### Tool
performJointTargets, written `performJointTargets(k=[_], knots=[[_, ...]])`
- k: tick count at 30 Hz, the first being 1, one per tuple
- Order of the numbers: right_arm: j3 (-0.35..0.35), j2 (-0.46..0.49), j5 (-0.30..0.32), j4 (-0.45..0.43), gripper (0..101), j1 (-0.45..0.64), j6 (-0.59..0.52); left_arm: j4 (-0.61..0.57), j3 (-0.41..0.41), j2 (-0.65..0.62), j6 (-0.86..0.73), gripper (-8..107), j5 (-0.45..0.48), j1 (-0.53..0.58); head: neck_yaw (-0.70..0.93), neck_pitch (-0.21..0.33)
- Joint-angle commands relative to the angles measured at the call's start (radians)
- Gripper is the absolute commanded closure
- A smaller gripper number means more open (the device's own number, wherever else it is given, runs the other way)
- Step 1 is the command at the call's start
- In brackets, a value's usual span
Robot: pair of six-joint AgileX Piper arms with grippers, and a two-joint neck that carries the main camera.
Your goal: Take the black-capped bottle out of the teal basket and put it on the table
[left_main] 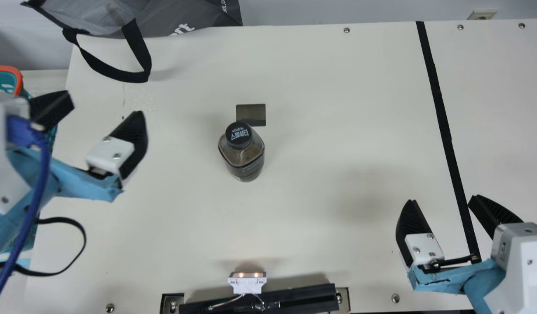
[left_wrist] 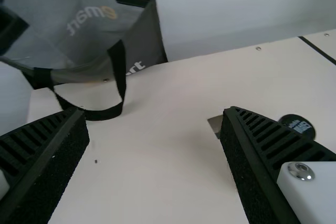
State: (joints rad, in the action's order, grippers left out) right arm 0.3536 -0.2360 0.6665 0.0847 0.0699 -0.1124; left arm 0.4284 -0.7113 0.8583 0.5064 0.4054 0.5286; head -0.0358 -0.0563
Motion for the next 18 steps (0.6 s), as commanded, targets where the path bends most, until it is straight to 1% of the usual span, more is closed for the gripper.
performJointTargets(k=[1, 9, 18], knots=[[0.0, 0.0, 0.0, 0.0, 10, 0.0, 0.0, -0.012, 0.022, -0.033, -0.017, -8, -0.002, -0.036, 0.008, 0.009], [0.0, 0.0, 0.0, 0.001, 10, 0.0, 0.0, -0.086, 0.095, -0.14, -0.11, -8, -0.001, -0.145, 0.008, 0.009], [0.0, 0.0, -0.001, 0.001, 10, 0.0, 0.0, -0.192, 0.151, -0.235, -0.199, -8, 0.023, -0.238, 0.008, 0.009]])
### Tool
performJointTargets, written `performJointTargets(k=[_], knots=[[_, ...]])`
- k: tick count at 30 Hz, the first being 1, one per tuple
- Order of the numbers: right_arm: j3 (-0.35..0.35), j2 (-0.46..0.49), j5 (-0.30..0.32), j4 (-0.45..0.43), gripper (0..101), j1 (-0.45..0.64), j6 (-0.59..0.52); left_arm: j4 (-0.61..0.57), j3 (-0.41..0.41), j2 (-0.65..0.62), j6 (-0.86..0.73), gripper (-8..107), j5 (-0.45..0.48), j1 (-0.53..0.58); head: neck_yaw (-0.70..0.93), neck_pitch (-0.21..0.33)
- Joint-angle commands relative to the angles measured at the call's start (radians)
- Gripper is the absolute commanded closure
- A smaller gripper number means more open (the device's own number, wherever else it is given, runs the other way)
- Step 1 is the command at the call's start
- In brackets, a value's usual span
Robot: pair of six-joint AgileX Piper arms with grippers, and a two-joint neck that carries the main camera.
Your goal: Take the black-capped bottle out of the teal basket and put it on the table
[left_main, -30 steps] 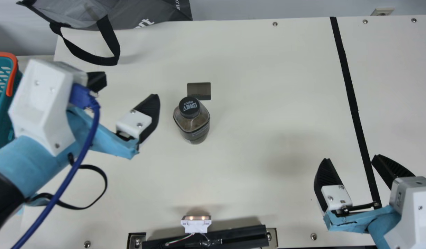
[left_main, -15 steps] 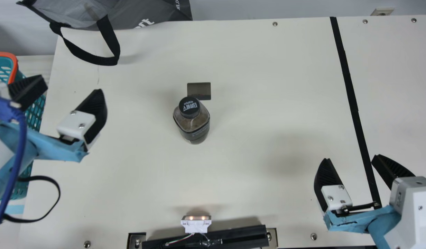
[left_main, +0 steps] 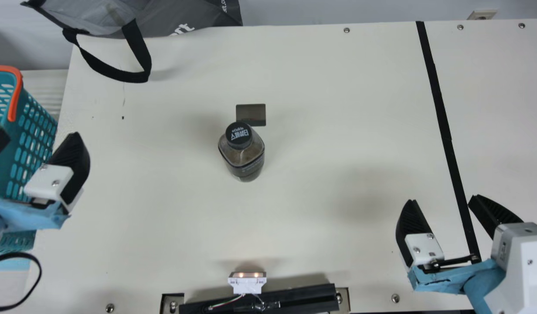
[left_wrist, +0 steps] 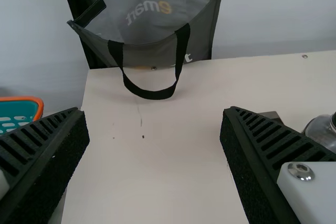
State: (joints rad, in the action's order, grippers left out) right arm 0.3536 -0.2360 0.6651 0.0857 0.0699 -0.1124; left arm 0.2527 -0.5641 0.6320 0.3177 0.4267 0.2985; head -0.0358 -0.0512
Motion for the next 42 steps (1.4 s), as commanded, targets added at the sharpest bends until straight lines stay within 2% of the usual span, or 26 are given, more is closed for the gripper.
performJointTargets(k=[1, 15, 27, 42], knots=[[0.0, 0.0, 0.0, 0.0, 10, 0.0, 0.0, -0.027, 0.008, -0.018, -0.019, -8, 0.006, -0.016, 0.008, 0.004], [0.0, 0.0, 0.0, 0.0, 10, 0.0, 0.0, -0.144, 0.072, -0.1, -0.116, -8, 0.04, -0.117, 0.008, 0.004], [0.0, 0.0, 0.0, 0.0, 10, 0.0, 0.0, -0.171, 0.159, -0.175, -0.166, -8, 0.041, -0.177, 0.008, 0.004], [0.0, 0.0, 0.0, -0.001, 10, 0.0, 0.0, -0.195, 0.25, -0.306, -0.192, -8, 0.094, -0.243, 0.008, 0.004]])
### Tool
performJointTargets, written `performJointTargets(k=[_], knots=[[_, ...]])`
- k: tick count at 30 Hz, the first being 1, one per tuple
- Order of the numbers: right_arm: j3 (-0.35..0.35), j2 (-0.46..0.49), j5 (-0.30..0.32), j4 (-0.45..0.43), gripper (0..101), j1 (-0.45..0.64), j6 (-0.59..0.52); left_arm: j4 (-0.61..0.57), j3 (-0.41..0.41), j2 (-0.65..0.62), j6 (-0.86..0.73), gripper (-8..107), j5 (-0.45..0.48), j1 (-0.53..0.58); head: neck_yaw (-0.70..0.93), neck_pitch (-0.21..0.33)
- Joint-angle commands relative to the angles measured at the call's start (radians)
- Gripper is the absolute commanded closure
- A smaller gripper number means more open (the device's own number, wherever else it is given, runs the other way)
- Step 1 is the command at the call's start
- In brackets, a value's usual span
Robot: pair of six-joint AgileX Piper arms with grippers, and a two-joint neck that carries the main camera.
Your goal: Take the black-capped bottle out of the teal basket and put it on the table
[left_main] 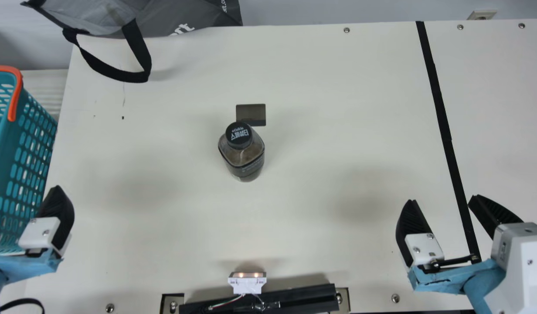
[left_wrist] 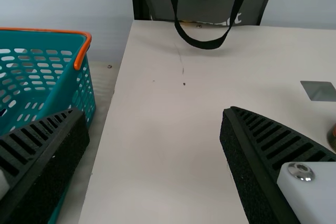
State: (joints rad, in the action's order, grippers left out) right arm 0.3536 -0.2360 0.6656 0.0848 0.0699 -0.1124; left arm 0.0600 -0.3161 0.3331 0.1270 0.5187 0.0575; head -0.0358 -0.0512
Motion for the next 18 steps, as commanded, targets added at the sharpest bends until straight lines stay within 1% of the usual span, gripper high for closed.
performJointTargets(k=[1, 18], knots=[[0.0, 0.0, 0.0, 0.0, 10, 0.0, 0.0, -0.003, 0.003, -0.013, -0.002, -8, 0.007, -0.005, 0.008, 0.004], [0.0, 0.0, 0.0, 0.0, 10, 0.0, 0.0, -0.031, 0.025, -0.112, -0.023, -8, 0.09, -0.037, 0.008, 0.004]])
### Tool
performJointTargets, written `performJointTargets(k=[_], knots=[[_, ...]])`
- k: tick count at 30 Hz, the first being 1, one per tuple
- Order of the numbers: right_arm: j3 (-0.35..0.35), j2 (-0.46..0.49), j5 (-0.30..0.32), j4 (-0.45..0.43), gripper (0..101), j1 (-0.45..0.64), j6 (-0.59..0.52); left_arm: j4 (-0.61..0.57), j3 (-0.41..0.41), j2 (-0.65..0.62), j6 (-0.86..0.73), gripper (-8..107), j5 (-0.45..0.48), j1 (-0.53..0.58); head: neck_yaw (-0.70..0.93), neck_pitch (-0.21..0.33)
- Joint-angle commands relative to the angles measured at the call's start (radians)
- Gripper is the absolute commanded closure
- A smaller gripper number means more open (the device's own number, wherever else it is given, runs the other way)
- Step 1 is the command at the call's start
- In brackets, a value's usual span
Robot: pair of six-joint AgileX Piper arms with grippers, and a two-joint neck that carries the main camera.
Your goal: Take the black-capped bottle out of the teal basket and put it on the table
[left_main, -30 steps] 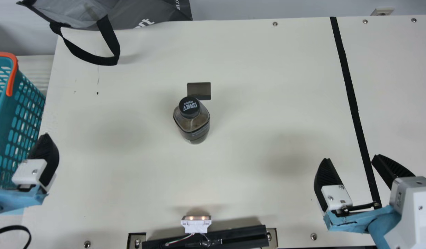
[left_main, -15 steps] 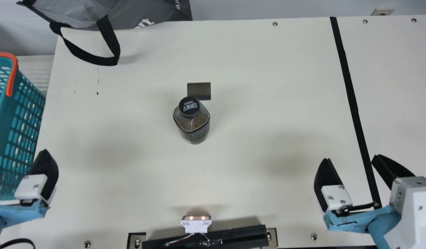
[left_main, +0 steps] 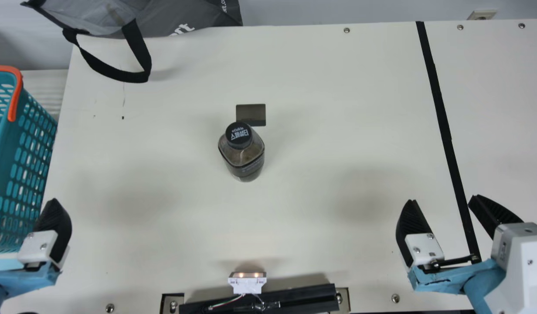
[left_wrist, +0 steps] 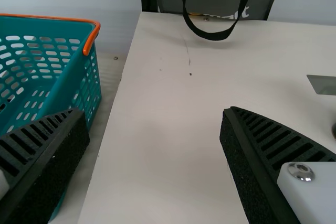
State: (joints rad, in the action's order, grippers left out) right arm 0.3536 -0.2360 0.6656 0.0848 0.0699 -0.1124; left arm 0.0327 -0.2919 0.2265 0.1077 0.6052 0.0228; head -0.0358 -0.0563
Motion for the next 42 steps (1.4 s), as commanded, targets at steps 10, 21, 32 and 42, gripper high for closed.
performJointTargets(k=[10, 21, 32, 42], knots=[[0.0, 0.0, 0.0, 0.0, 10, 0.0, 0.0, -0.024, 0.012, -0.057, -0.026, -8, 0.048, -0.015, 0.008, 0.009], [0.0, 0.0, -0.001, 0.001, 10, 0.0, 0.0, -0.024, 0.012, -0.057, -0.024, -8, 0.049, -0.014, 0.008, 0.009], [0.0, 0.0, -0.001, 0.001, 10, 0.0, 0.0, -0.024, 0.012, -0.057, -0.024, -8, 0.049, -0.014, 0.008, 0.009], [0.0, 0.0, -0.001, 0.001, 10, 0.0, 0.0, -0.024, 0.012, -0.057, -0.024, -8, 0.049, -0.014, 0.008, 0.009]])
